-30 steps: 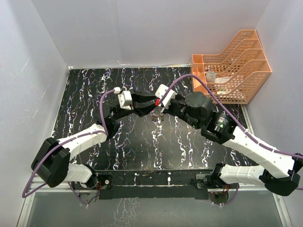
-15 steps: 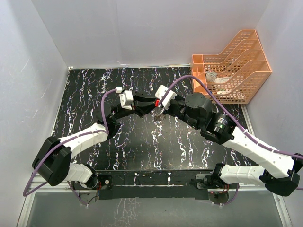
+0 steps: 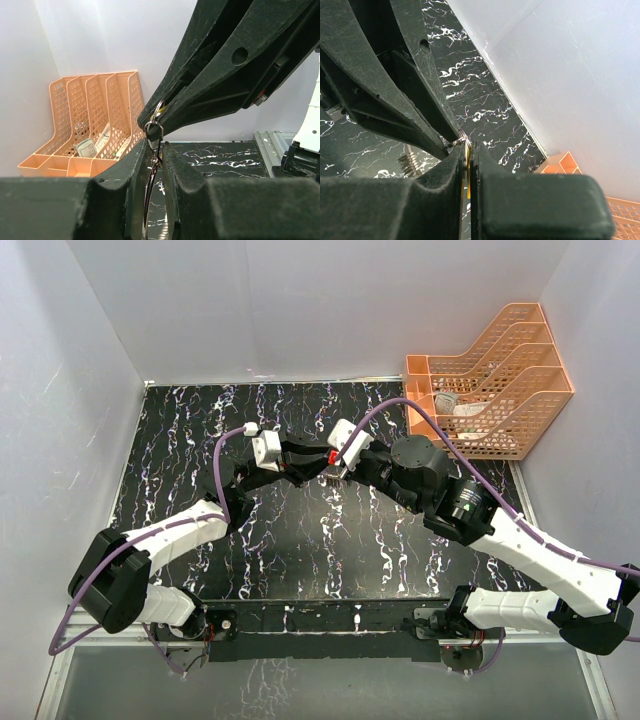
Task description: Remove the keys from the keyring
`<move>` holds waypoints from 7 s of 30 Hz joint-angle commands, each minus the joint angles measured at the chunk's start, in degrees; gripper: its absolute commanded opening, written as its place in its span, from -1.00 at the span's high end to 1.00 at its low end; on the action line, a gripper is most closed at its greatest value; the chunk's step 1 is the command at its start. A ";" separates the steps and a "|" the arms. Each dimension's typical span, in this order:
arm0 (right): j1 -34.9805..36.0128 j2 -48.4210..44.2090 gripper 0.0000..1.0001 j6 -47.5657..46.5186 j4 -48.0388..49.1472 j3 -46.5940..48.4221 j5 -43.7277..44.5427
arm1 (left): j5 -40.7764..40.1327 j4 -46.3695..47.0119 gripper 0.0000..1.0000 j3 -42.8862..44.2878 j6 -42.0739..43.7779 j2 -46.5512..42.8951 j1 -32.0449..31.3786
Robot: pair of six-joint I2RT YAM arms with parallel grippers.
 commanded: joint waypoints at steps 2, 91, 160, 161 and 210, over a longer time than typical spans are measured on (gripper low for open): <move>0.26 -1.93 1.00 -0.71 5.01 0.22 -0.24 | 0.38 1.72 0.66 1.32 0.50 -0.71 0.28; 0.26 -2.69 1.00 -1.93 7.28 -1.45 -0.42 | 1.39 0.79 0.58 3.14 -0.98 0.05 0.34; 0.26 -3.27 1.00 -1.85 7.89 -2.21 -0.15 | 1.00 -0.18 1.00 3.11 0.51 -0.62 0.33; 0.24 -3.31 1.00 -1.78 7.89 -2.18 -0.09 | 0.49 -0.52 1.00 2.90 0.80 -0.88 0.32; 0.26 6.41 1.00 3.43 0.13 2.12 -5.52 | -23.17 -16.70 1.00 5.90 16.20 -5.62 0.34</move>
